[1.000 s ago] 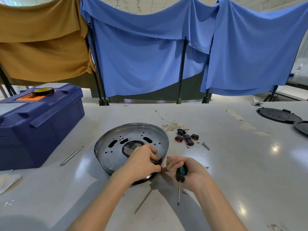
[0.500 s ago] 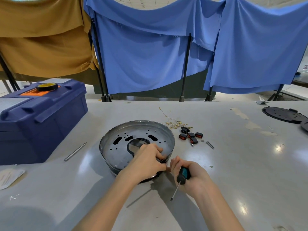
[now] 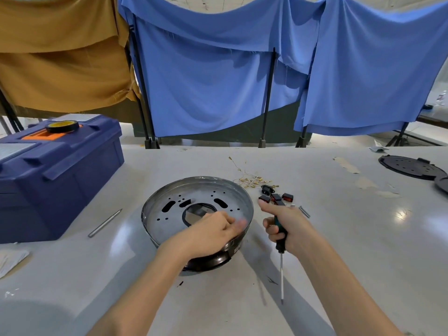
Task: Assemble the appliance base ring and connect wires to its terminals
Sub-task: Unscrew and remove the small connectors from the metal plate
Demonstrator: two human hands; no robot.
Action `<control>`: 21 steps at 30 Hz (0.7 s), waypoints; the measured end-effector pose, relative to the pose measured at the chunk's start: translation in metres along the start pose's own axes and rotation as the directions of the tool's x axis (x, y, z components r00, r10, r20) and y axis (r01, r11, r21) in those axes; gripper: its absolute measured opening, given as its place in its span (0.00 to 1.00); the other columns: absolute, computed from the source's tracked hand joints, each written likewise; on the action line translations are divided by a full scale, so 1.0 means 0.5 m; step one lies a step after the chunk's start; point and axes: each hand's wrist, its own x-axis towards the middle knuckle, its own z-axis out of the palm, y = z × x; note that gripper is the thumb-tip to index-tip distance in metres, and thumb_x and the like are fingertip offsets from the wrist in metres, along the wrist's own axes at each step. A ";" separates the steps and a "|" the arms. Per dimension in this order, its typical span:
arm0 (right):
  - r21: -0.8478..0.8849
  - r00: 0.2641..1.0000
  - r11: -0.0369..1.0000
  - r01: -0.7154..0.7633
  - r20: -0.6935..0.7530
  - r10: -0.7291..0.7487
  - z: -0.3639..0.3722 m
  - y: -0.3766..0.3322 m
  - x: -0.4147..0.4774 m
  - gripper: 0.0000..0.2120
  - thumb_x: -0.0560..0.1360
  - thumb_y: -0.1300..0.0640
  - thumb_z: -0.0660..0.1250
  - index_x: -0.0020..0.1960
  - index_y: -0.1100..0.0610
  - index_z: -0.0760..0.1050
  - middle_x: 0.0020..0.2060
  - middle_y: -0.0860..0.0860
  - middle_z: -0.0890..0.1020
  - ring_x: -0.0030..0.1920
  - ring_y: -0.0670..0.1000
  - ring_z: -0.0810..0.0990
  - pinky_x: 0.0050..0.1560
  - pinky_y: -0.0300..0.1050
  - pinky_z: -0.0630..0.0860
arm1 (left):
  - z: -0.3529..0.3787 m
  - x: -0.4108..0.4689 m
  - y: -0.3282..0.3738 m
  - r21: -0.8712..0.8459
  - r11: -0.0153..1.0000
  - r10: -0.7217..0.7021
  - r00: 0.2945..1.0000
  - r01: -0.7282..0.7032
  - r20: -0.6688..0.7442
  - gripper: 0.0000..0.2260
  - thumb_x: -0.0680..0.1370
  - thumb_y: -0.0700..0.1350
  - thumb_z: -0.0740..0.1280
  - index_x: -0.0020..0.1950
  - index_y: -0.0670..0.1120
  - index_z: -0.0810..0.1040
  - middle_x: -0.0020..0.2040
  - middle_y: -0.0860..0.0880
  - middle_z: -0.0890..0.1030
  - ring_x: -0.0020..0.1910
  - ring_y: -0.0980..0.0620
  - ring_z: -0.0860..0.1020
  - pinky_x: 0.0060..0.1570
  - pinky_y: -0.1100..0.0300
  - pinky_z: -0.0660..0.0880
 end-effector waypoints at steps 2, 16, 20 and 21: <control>-0.198 0.995 0.975 0.102 0.022 -0.100 0.012 -0.007 0.014 0.21 0.73 0.57 0.73 0.63 0.59 0.71 0.21 0.56 0.74 0.17 0.48 0.62 0.18 0.33 0.57 | -0.015 0.000 -0.003 -0.029 1.000 -0.002 0.998 0.004 0.070 0.22 0.79 0.64 0.52 0.43 0.50 0.76 0.51 0.50 0.78 0.52 0.56 0.74 0.52 0.63 0.72; -0.573 0.932 0.735 0.361 0.217 -0.289 0.021 -0.028 0.021 0.10 0.74 0.68 0.62 0.47 0.60 0.81 0.23 0.59 0.79 0.17 0.49 0.58 0.21 0.33 0.56 | -0.027 0.052 -0.040 0.213 0.963 0.159 0.986 -0.167 0.056 0.19 0.70 0.48 0.76 0.61 0.52 0.80 0.71 0.59 0.68 0.71 0.52 0.60 0.75 0.53 0.48; -0.634 0.933 0.686 0.358 0.260 -0.247 -0.009 -0.037 0.013 0.09 0.73 0.69 0.64 0.44 0.60 0.82 0.24 0.61 0.79 0.17 0.50 0.58 0.21 0.33 0.56 | 0.000 0.041 -0.038 0.147 0.970 0.190 0.981 -0.195 0.042 0.21 0.69 0.52 0.76 0.61 0.55 0.80 0.69 0.63 0.68 0.67 0.58 0.63 0.63 0.62 0.60; -0.650 0.936 0.676 0.349 0.272 -0.221 -0.021 -0.042 0.010 0.08 0.73 0.68 0.65 0.46 0.60 0.82 0.24 0.61 0.79 0.16 0.50 0.58 0.21 0.33 0.56 | 0.011 0.039 -0.035 0.139 0.970 0.196 0.980 -0.198 0.025 0.22 0.68 0.53 0.76 0.61 0.55 0.80 0.68 0.63 0.68 0.67 0.60 0.63 0.61 0.63 0.60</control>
